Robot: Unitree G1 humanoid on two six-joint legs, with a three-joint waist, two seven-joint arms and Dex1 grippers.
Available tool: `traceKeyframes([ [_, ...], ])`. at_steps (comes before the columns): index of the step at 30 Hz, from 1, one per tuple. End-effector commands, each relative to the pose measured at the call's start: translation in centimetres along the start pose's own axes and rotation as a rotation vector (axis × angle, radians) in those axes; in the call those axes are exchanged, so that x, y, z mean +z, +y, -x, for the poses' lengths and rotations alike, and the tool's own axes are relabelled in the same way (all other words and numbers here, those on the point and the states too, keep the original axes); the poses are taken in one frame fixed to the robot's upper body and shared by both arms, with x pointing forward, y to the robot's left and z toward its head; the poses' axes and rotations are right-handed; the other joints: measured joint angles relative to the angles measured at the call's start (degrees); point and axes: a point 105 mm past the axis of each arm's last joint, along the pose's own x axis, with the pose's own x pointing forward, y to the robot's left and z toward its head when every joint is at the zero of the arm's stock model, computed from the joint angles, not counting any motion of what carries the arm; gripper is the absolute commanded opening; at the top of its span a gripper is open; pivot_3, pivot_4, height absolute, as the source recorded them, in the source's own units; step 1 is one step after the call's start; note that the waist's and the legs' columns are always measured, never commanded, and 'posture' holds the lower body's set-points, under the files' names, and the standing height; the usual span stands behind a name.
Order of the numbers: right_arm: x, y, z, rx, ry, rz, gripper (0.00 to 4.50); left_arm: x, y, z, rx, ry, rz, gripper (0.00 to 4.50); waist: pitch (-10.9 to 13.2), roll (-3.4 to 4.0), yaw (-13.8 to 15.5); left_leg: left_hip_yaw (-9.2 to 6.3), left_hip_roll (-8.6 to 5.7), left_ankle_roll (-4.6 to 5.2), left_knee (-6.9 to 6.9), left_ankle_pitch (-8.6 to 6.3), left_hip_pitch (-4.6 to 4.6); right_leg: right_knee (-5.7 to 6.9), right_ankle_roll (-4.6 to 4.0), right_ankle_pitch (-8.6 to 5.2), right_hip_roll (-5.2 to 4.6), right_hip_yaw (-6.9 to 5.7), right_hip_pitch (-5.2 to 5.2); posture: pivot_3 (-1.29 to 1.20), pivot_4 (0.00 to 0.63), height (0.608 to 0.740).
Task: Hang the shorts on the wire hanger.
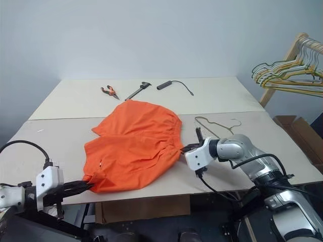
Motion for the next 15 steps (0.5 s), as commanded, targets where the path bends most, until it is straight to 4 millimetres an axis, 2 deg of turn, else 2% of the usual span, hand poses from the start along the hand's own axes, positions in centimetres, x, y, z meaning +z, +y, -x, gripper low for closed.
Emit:
traceKeyframes([
  [1,0.5,-0.8,0.4,-0.033,-0.022,0.025,0.0,0.7,-0.4,0.6,-0.035,0.011,-0.054,0.05,0.0,0.0,-0.15,0.04,0.0,0.0,-0.01,-0.01,0.01,0.0,-0.03,-0.02,0.02,0.01,-0.02,0.1,0.0,0.74],
  [4,0.0,0.4,0.3,0.036,0.001,0.013,0.0,0.5,-1.3,0.7,-0.102,0.031,-0.032,0.05,0.0,0.0,-0.06,0.05,0.02,0.01,-0.02,-0.01,0.02,0.01,-0.05,-0.03,0.05,0.01,-0.02,0.1,0.0,0.74],
  [7,-0.6,1.9,0.7,0.131,0.035,0.007,0.81,0.2,-2.0,1.2,-0.174,0.075,-0.023,0.64,0.01,0.0,0.03,0.08,0.01,0.02,-0.01,-0.02,0.02,-0.01,-0.09,-0.09,0.03,0.0,-0.01,0.09,0.0,0.74],
  [10,-0.7,3.1,1.6,0.196,0.038,0.0,1.86,0.1,-1.6,1.6,-0.167,0.088,-0.027,1.66,0.02,0.0,0.28,0.09,-0.01,0.04,-0.01,-0.03,0.01,-0.01,-0.11,-0.21,-0.08,-0.02,0.0,0.09,0.0,0.74],
  [15,-1.6,3.3,2.7,0.21,0.078,-0.041,3.64,-1.1,-1.4,3.4,-0.203,0.207,-0.029,3.32,0.02,0.0,-0.32,0.1,0.01,0.05,-0.01,-0.04,0.05,0.01,-0.23,-0.29,-0.01,0.0,0.0,0.09,0.0,0.74],
])
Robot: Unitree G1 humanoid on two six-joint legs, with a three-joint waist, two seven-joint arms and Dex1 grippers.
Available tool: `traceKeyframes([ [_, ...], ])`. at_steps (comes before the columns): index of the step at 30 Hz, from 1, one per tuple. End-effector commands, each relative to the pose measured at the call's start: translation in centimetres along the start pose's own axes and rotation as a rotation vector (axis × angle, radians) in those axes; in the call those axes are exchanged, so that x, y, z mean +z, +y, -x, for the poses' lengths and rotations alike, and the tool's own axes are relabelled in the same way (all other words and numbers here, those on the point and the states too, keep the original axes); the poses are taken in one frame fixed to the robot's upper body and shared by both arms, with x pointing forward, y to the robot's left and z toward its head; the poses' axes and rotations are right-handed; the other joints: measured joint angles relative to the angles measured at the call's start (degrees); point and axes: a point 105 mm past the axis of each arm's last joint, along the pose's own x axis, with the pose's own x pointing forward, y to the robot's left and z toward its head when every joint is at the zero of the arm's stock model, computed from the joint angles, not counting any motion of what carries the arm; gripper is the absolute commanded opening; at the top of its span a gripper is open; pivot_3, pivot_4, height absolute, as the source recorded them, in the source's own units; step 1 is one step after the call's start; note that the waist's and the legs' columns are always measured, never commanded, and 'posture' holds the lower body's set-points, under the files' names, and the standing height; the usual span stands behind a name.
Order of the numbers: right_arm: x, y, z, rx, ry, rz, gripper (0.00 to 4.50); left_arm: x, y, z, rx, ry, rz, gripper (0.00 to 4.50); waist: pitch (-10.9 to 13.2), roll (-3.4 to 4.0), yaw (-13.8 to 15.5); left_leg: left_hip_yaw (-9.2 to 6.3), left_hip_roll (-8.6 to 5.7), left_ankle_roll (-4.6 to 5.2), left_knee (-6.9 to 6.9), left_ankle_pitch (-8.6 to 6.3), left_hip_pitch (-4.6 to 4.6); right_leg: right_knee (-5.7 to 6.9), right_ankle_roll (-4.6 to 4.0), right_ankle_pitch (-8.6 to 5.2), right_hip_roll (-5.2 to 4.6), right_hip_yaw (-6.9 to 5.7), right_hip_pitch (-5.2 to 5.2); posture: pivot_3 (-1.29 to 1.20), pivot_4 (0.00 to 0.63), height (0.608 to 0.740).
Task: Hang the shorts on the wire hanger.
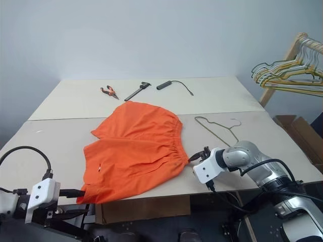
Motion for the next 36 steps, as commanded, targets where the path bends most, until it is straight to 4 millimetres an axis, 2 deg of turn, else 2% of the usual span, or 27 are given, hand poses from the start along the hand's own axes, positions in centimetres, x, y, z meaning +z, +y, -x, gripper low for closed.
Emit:
traceKeyframes([
  [1,-0.9,-0.9,2.2,-0.025,0.042,-0.021,4.03,-0.6,0.6,2.2,0.018,0.084,-0.012,3.69,0.02,0.03,-0.29,0.01,0.01,0.0,-0.01,0.0,0.0,0.01,-0.08,-0.05,0.0,0.0,-0.02,0.09,0.0,0.74],
  [3,-1.7,-1.5,3.2,-0.064,0.069,-0.073,4.5,-0.6,1.0,3.3,0.047,0.103,-0.013,4.35,0.06,0.06,-0.27,0.02,0.0,0.01,-0.02,-0.01,-0.01,0.01,-0.14,-0.09,-0.03,0.0,-0.04,0.09,0.0,0.74],
  [4,-2.1,-2.0,3.7,-0.101,0.075,-0.112,4.5,-0.5,1.2,3.8,0.062,0.108,-0.013,4.49,0.06,0.05,-0.23,0.01,0.01,0.01,-0.02,-0.01,-0.01,0.01,-0.14,-0.09,-0.03,-0.01,-0.04,0.09,0.0,0.74],
  [7,-4.4,-4.0,5.1,-0.274,0.15,-0.307,4.5,0.3,2.0,5.1,0.125,0.073,-0.017,4.49,0.07,0.0,-0.21,0.01,0.04,0.01,-0.01,-0.01,0.01,0.0,-0.17,-0.11,-0.04,-0.02,-0.03,0.09,0.0,0.74],
  [11,-8.2,-5.4,6.9,-0.456,0.201,-0.721,4.5,5.0,3.6,5.2,0.233,-0.221,-0.013,4.49,0.07,0.0,-0.02,0.0,0.04,0.0,0.0,-0.01,0.02,0.06,-0.18,-0.11,-0.11,-0.01,-0.02,0.1,0.0,0.74],
  [14,-10.3,-5.9,7.6,-0.556,0.095,-1.066,4.5,8.2,3.3,4.1,0.173,-0.389,-0.039,4.49,0.08,0.0,0.16,-0.05,0.01,0.01,-0.01,-0.02,-0.03,0.02,0.24,0.11,-0.1,-0.02,-0.02,0.09,0.0,0.74],
  [17,-12.2,-6.1,8.0,-0.616,0.065,-1.249,4.5,10.3,3.1,3.0,0.113,-0.484,-0.058,4.49,0.1,0.04,0.14,-0.07,-0.04,0.03,-0.04,-0.04,-0.1,-0.03,0.28,0.14,-0.1,-0.01,-0.02,0.08,0.0,0.74],
  [24,-14.3,-4.9,6.9,-0.552,0.121,-1.434,4.5,11.5,2.9,0.7,0.025,-0.482,-0.106,4.49,0.15,0.12,-0.85,0.12,-0.08,0.02,-0.04,-0.04,-0.09,-0.02,0.25,0.16,0.09,0.04,-0.02,0.08,0.0,0.74],
  [31,-15.2,-2.6,5.0,-0.484,0.255,-1.405,4.5,11.6,3.2,-0.7,0.005,-0.456,-0.144,4.49,0.16,0.15,-1.75,0.16,-0.04,0.02,-0.06,-0.04,-0.08,-0.03,0.25,0.17,0.16,0.14,-0.03,0.09,0.0,0.74],
  [36,-15.6,-1.4,4.4,-0.47,0.317,-1.408,4.5,11.7,3.2,-1.1,0.003,-0.456,-0.154,4.49,0.18,0.18,-1.51,0.12,-0.04,0.02,-0.06,-0.04,-0.09,-0.02,0.26,0.17,0.16,0.14,-0.03,0.11,0.0,0.74],
])
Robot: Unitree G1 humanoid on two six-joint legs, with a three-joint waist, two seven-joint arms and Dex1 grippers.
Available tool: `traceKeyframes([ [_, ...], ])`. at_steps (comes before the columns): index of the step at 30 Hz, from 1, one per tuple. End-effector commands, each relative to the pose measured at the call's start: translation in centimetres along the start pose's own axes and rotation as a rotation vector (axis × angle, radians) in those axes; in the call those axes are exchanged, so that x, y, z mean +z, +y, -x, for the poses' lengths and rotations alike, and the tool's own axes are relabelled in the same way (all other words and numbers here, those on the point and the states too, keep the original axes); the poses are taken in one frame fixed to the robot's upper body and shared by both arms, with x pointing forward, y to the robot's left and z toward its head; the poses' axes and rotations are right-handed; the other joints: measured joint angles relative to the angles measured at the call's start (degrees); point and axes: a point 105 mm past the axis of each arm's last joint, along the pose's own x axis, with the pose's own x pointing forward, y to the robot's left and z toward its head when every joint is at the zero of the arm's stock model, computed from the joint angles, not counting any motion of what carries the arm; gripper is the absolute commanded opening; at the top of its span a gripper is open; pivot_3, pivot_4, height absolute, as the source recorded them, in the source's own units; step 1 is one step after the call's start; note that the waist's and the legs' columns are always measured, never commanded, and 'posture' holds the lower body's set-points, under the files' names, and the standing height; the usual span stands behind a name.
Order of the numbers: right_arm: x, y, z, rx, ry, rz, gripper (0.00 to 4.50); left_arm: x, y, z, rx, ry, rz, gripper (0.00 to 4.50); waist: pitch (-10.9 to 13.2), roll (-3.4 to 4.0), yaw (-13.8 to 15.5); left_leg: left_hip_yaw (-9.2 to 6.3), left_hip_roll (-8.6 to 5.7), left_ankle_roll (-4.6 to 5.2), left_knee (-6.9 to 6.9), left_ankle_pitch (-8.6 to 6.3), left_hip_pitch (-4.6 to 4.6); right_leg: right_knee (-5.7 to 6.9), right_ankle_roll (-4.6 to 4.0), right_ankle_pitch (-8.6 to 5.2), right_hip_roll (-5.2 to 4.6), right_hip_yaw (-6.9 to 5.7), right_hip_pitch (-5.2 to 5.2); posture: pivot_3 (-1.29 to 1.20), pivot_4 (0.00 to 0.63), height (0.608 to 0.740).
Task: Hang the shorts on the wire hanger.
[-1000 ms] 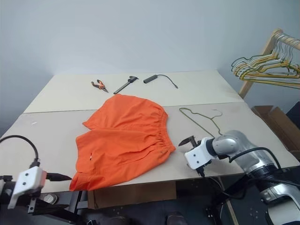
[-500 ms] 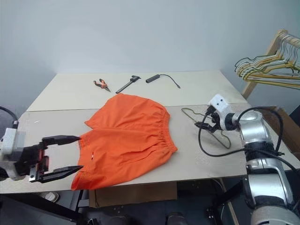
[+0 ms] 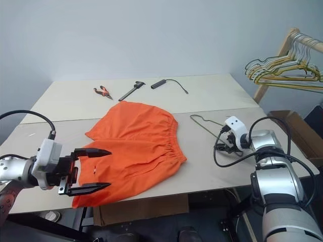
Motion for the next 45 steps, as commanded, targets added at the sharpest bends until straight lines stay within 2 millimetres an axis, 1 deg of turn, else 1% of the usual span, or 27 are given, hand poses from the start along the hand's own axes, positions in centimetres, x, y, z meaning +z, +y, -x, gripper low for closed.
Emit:
traceKeyframes([
  [1,1.3,-0.6,0.3,-0.036,-0.031,0.03,4.5,0.5,0.1,-0.2,0.0,-0.005,-0.042,4.49,0.0,0.0,-0.01,-0.02,0.0,0.0,0.0,0.0,0.01,0.0,0.0,0.0,0.0,0.01,0.0,0.11,0.0,0.74],
  [4,1.1,-0.4,0.2,-0.025,-0.025,0.026,4.5,0.2,0.1,-0.1,0.0,0.008,-0.044,4.49,0.0,0.0,0.04,-0.13,0.0,0.0,0.0,0.0,0.04,0.0,0.0,0.0,0.0,0.01,0.03,0.11,0.0,0.74],
  [7,0.7,0.4,0.1,0.044,0.005,-0.022,4.5,-0.1,0.1,-0.1,-0.002,0.017,-0.042,4.49,0.0,0.0,0.07,-0.18,0.0,0.0,0.0,0.0,0.06,0.01,0.0,0.0,0.0,0.01,0.04,0.11,0.0,0.74],
  [10,-0.3,0.8,0.0,0.076,0.09,-0.004,4.5,0.0,0.2,-0.2,-0.005,0.009,-0.049,4.49,0.0,0.0,0.07,-0.19,0.03,0.0,-0.01,0.0,0.05,0.0,0.0,0.0,0.03,0.01,0.04,0.1,0.0,0.74],
  [11,-0.6,0.8,0.0,0.075,0.108,0.006,4.14,0.1,0.3,-0.3,-0.005,0.006,-0.052,4.5,0.0,0.0,0.1,-0.19,0.03,0.0,-0.01,0.0,0.06,0.0,0.0,0.0,0.02,0.01,0.04,0.1,0.0,0.74],
  [12,-0.7,0.8,0.0,0.072,0.12,0.004,3.95,0.1,0.3,-0.3,-0.003,0.003,-0.056,4.5,0.0,0.0,0.16,-0.2,0.03,0.0,-0.01,0.0,0.06,0.0,0.0,0.0,0.02,0.0,0.04,0.1,0.0,0.74],
  [15,-1.2,0.7,0.0,0.054,0.16,0.017,3.02,0.1,0.4,-0.4,0.002,0.002,-0.063,4.5,-0.02,-0.01,0.23,-0.2,0.03,0.0,0.0,0.0,0.1,0.0,0.0,0.0,0.01,-0.01,0.09,0.1,0.0,0.74],
  [24,-1.4,0.2,-0.1,-0.001,0.187,0.018,0.21,0.0,0.4,-0.9,0.02,-0.011,-0.073,4.5,-0.06,-0.08,0.39,-0.23,0.01,0.0,0.01,0.0,0.1,-0.02,0.01,0.0,-0.01,-0.04,0.13,0.1,0.0,0.74],
  [25,-1.4,0.1,-0.1,-0.01,0.19,0.022,0.01,0.0,0.4,-0.9,0.022,-0.012,-0.074,4.5,-0.06,-0.08,0.4,-0.23,0.02,0.0,0.01,0.0,0.11,-0.02,0.0,0.0,-0.01,-0.04,0.13,0.1,0.0,0.74],
  [28,-1.4,-0.1,-0.1,-0.036,0.185,0.027,0.01,0.1,0.9,-1.2,0.067,-0.03,-0.072,4.5,-0.07,-0.09,0.41,-0.24,0.01,0.0,0.01,0.0,0.11,-0.02,0.01,0.0,-0.02,-0.04,0.15,0.1,0.0,0.74],
  [31,0.9,-0.7,0.1,-0.081,0.073,-0.005,0.01,0.2,2.6,-1.4,0.189,-0.048,-0.037,4.5,-0.09,-0.12,0.47,-0.26,0.0,0.0,0.03,0.0,0.11,-0.01,0.02,0.01,-0.03,-0.04,0.17,0.1,0.0,0.74],
  [33,2.8,-0.7,0.5,-0.069,-0.012,-0.005,0.01,0.0,4.2,-1.6,0.3,-0.044,0.011,4.5,-0.07,-0.09,0.45,-0.29,-0.02,0.0,0.04,0.0,0.1,-0.01,0.05,0.03,-0.05,-0.04,0.17,0.1,0.0,0.74],
  [34,3.3,-0.7,0.6,-0.062,-0.034,-0.002,0.01,-0.1,4.7,-1.7,0.331,-0.042,0.025,4.5,-0.04,-0.05,0.39,-0.29,-0.04,0.0,0.03,0.0,0.07,0.0,0.06,0.03,-0.05,-0.02,0.12,0.1,0.0,0.74],
  [35,4.5,-0.6,1.0,-0.057,-0.087,0.002,0.01,0.0,5.5,-1.8,0.384,-0.063,0.066,4.5,-0.02,-0.02,0.37,-0.3,-0.04,0.0,0.02,0.0,0.05,-0.01,0.08,0.04,-0.04,0.0,0.1,0.1,0.0,0.74],
  [37,7.4,0.0,2.0,-0.071,-0.237,0.046,0.01,0.5,7.1,-2.2,0.482,-0.133,0.152,4.5,-0.02,-0.01,0.38,-0.36,-0.03,0.0,-0.02,0.0,-0.05,-0.03,0.09,0.05,-0.02,-0.02,0.03,0.09,0.0,0.74],
  [38,9.0,0.8,2.7,-0.077,-0.322,0.052,0.01,1.0,7.9,-2.5,0.525,-0.186,0.201,4.5,-0.02,-0.01,0.42,-0.42,-0.02,0.0,-0.02,0.0,-0.13,-0.01,0.11,0.06,-0.02,-0.04,-0.05,0.08,0.0,0.74],
  [39,10.0,1.6,3.3,-0.084,-0.385,0.059,0.01,1.5,8.4,-2.7,0.551,-0.235,0.235,4.5,-0.02,-0.01,0.44,-0.5,-0.01,0.0,-0.01,0.0,-0.23,-0.02,0.16,0.08,-0.02,-0.05,-0.08,0.08,0.0,0.74],
  [40,11.0,2.7,3.9,-0.097,-0.456,0.085,0.01,2.2,9.0,-3.1,0.58,-0.304,0.281,4.5,-0.02,-0.02,0.36,-0.59,0.0,0.0,0.01,-0.01,-0.37,-0.01,0.21,0.12,-0.03,-0.08,-0.16,0.07,0.0,0.74],
  [41,11.9,4.1,4.5,-0.094,-0.521,0.065,0.01,3.0,9.5,-3.4,0.602,-0.39,0.341,4.5,-0.02,-0.01,0.28,-0.61,0.0,-0.02,0.03,-0.02,-0.48,0.01,0.25,0.15,-0.02,-0.08,-0.27,0.07,0.0,0.74],
  [43,13.1,6.8,5.3,-0.115,-0.607,0.125,0.01,4.8,10.1,-4.2,0.599,-0.535,0.429,4.5,-0.04,-0.03,0.68,-0.72,0.02,-0.05,0.1,-0.02,-0.74,0.07,0.29,0.23,-0.06,-0.1,-0.51,0.06,0.0,0.74],
  [45,13.9,9.0,5.9,-0.139,-0.669,0.158,0.01,6.1,10.3,-4.9,0.576,-0.624,0.49,4.5,-0.07,-0.07,0.94,-0.7,-0.03,-0.06,0.19,-0.02,-1.04,0.21,0.31,0.27,-0.12,-0.06,-0.91,0.06,0.0,0.74],
])
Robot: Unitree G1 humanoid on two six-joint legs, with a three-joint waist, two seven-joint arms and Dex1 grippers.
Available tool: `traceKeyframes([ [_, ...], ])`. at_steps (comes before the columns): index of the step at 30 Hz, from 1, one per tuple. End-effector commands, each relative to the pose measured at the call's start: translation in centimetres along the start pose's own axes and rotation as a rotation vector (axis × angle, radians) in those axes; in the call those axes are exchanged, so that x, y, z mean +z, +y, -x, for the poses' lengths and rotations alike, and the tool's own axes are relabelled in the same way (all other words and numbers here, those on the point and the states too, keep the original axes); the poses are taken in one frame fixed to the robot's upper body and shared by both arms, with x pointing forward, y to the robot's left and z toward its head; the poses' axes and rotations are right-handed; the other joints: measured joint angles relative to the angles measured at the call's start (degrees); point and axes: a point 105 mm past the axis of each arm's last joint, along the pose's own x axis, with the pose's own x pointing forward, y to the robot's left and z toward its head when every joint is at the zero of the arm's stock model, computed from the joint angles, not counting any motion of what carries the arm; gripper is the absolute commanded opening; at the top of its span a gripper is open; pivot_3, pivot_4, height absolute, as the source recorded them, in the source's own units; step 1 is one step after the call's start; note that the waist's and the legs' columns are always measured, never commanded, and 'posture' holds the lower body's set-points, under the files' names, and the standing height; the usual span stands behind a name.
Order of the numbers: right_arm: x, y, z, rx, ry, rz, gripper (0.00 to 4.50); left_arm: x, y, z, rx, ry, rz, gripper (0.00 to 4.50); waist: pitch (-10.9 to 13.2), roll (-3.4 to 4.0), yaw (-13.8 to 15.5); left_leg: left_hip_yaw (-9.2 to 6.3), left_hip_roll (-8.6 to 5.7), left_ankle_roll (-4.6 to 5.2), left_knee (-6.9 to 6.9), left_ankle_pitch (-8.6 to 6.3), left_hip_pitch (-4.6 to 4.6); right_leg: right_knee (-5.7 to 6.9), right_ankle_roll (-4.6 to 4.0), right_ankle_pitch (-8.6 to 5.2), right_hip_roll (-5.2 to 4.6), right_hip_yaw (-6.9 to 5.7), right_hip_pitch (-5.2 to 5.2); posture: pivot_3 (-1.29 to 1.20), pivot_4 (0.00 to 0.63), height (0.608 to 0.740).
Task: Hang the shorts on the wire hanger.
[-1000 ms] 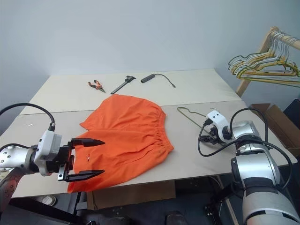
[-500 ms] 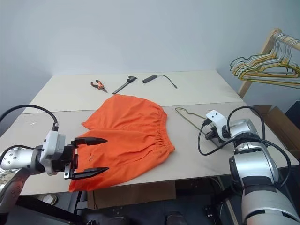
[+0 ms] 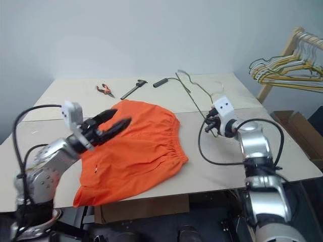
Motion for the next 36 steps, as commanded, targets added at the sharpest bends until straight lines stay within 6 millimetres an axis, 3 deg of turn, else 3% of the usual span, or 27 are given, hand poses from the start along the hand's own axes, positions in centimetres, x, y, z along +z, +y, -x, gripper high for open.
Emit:
traceKeyframes([
  [1,4.3,2.6,1.0,-0.059,-0.175,0.088,0.01,2.2,-1.2,-1.5,-0.013,-0.118,0.118,4.5,0.0,0.0,0.34,-0.01,-0.07,-0.03,0.0,0.02,-0.15,0.01,0.01,0.02,-0.05,-0.01,-0.13,0.06,0.0,0.74],
  [4,6.2,5.6,1.5,-0.053,-0.307,0.121,0.01,2.6,-2.0,-2.9,-0.03,-0.155,0.18,4.5,0.0,0.0,0.79,0.0,-0.24,-0.05,0.05,0.04,-0.27,-0.05,0.02,0.05,-0.11,-0.02,-0.18,0.05,0.0,0.74],
  [7,6.7,7.8,1.8,-0.02,-0.362,0.139,0.01,2.6,-1.9,-3.7,-0.01,-0.166,0.207,4.5,-0.01,0.0,0.82,0.03,-0.33,-0.05,0.07,0.04,-0.26,-0.15,0.03,0.06,-0.13,-0.04,-0.11,0.05,0.0,0.74],
  [12,7.2,9.6,2.2,0.011,-0.416,0.176,0.01,3.3,-0.4,-4.2,0.075,-0.213,0.237,4.5,-0.01,-0.02,0.84,0.01,-0.38,-0.08,0.09,0.08,-0.21,-0.2,0.01,0.07,-0.09,-0.05,-0.04,0.05,0.0,0.74],
  [18,6.9,11.9,2.6,0.104,-0.454,0.258,0.01,3.9,-1.1,-4.0,0.002,-0.228,0.221,4.5,-0.01,-0.02,0.69,0.01,-0.36,-0.1,0.08,0.09,-0.21,-0.26,0.0,0.08,-0.03,-0.05,-0.04,0.05,0.0,0.74],
  [21,6.8,12.5,2.5,0.132,-0.459,0.271,0.0,3.7,-1.8,-3.8,-0.038,-0.215,0.205,3.89,-0.02,-0.02,0.7,0.01,-0.36,-0.11,0.09,0.09,-0.18,-0.25,-0.01,0.08,-0.03,-0.05,-0.01,0.05,0.0,0.74],
  [32,6.9,11.9,2.1,0.093,-0.451,0.288,0.0,2.6,-0.7,-4.7,0.065,-0.191,0.162,0.17,-0.03,-0.05,0.83,0.01,-0.36,-0.11,0.09,0.1,-0.14,-0.26,-0.01,0.08,-0.02,-0.05,0.04,0.05,0.0,0.74],
  [36,7.0,12.0,2.1,0.078,-0.458,0.312,0.0,2.6,-0.4,-4.7,0.082,-0.194,0.171,0.04,-0.05,-0.08,0.74,0.02,-0.36,-0.11,0.09,0.1,-0.15,-0.27,-0.01,0.09,-0.01,-0.04,0.03,0.05,0.0,0.74],
])
